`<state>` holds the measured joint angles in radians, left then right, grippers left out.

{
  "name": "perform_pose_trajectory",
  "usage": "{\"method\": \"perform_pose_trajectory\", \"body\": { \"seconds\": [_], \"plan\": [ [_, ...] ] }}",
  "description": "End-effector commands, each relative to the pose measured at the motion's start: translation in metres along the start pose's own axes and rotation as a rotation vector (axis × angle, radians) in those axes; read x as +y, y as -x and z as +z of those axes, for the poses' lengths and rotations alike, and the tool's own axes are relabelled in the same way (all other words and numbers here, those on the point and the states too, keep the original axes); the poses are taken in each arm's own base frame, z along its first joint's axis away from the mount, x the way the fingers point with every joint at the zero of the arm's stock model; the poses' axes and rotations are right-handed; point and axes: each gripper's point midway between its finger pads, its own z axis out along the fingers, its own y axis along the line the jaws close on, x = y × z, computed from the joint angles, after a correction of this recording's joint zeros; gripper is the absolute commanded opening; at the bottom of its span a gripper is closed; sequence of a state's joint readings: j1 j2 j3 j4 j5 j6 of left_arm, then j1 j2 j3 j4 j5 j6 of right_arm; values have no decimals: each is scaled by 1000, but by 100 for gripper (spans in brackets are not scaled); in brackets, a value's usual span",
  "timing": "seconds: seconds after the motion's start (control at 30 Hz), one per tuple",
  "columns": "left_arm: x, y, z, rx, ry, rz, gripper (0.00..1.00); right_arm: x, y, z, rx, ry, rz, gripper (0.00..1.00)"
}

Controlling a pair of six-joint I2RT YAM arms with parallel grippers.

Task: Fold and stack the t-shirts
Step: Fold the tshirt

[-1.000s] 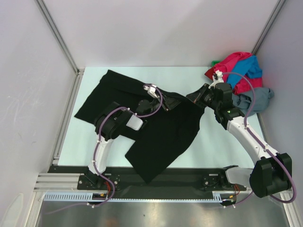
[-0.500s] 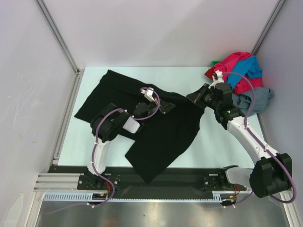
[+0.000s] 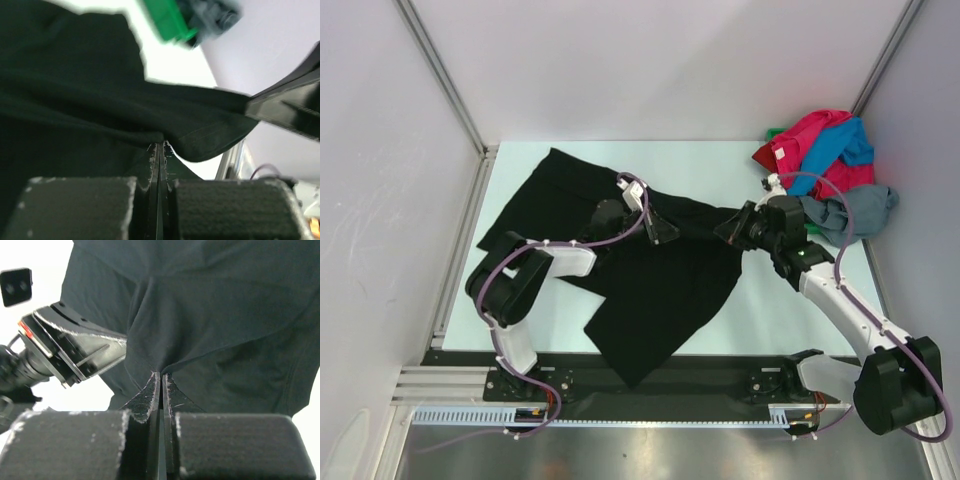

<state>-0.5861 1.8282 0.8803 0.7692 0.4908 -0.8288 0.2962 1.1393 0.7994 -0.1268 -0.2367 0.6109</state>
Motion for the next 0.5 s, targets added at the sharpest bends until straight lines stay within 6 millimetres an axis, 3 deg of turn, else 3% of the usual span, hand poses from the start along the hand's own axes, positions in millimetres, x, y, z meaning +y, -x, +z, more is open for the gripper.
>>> {"method": "perform_pose_trajectory", "body": {
  "seconds": [0.0, 0.27, 0.47],
  "plan": [
    [10, -15, -23, 156, 71, 30, 0, 0, -12, -4, 27, 1, -45, 0],
    [39, -27, -39, 271, 186, 22, 0, -1, -44, 5, 112, -11, -43, 0],
    [47, -35, -46, 289, 215, 14, 0, -14, -57, 4, 133, -73, -43, 0]
  ]
}}
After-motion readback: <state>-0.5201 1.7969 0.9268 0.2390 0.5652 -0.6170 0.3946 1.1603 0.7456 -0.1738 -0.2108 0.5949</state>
